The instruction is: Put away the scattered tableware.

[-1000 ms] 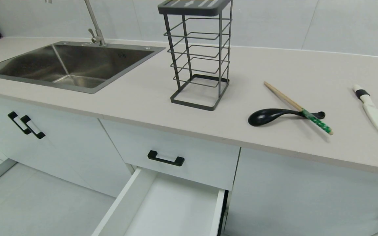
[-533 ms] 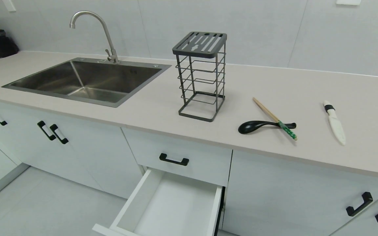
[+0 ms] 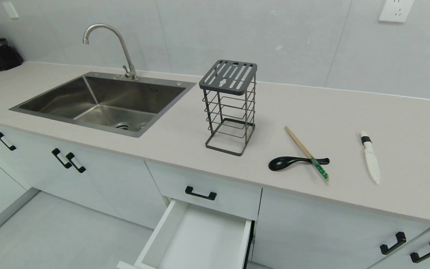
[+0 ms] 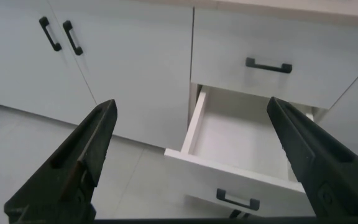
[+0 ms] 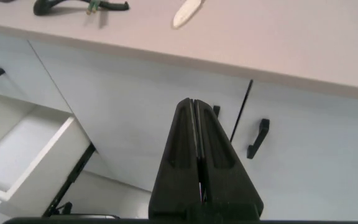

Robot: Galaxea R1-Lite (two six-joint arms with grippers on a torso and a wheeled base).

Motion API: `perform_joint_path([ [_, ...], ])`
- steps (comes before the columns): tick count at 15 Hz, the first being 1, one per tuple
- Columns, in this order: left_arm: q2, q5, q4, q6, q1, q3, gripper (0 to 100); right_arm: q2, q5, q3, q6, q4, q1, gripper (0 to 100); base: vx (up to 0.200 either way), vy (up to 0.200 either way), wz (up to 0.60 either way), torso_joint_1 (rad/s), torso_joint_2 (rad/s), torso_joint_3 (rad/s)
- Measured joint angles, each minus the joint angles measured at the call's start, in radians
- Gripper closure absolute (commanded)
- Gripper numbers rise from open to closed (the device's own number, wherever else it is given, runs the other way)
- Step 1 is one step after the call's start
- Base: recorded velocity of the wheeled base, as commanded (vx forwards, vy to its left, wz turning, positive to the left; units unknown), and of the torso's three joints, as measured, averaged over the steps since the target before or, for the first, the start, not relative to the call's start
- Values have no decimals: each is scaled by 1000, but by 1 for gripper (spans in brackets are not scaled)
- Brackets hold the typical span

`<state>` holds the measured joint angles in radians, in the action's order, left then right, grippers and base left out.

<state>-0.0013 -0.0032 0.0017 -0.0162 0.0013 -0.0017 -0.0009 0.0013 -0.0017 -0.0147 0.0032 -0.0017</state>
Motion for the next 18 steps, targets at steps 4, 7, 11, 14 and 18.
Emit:
perform_joint_path([
  [4, 0, 1, -2, -2, -1, 0, 0, 0, 0, 0, 1, 0, -2, 100, 0, 0, 0, 296, -554, -270],
  [7, 0, 0, -1, -2, 1, 0, 0, 0, 1, 0, 1, 0, 1, 100, 0, 0, 0, 303, -595, -287],
  [11, 0, 0, -2, -2, 1, 0, 0, 0, 2, 0, -30, 0, 1, 0, 0, 0, 0, 138, -294, -129],
  [14, 0, 1, -2, -2, 0, 0, 0, 0, 2, 2, 1, 0, 0, 0, 0, 0, 0, 0, 0, 0],
  [18, 0, 1, -2, -2, 0, 0, 0, 0, 14, 2, 11, -11, 0, 0, 0, 0, 0, 0, 0, 0],
])
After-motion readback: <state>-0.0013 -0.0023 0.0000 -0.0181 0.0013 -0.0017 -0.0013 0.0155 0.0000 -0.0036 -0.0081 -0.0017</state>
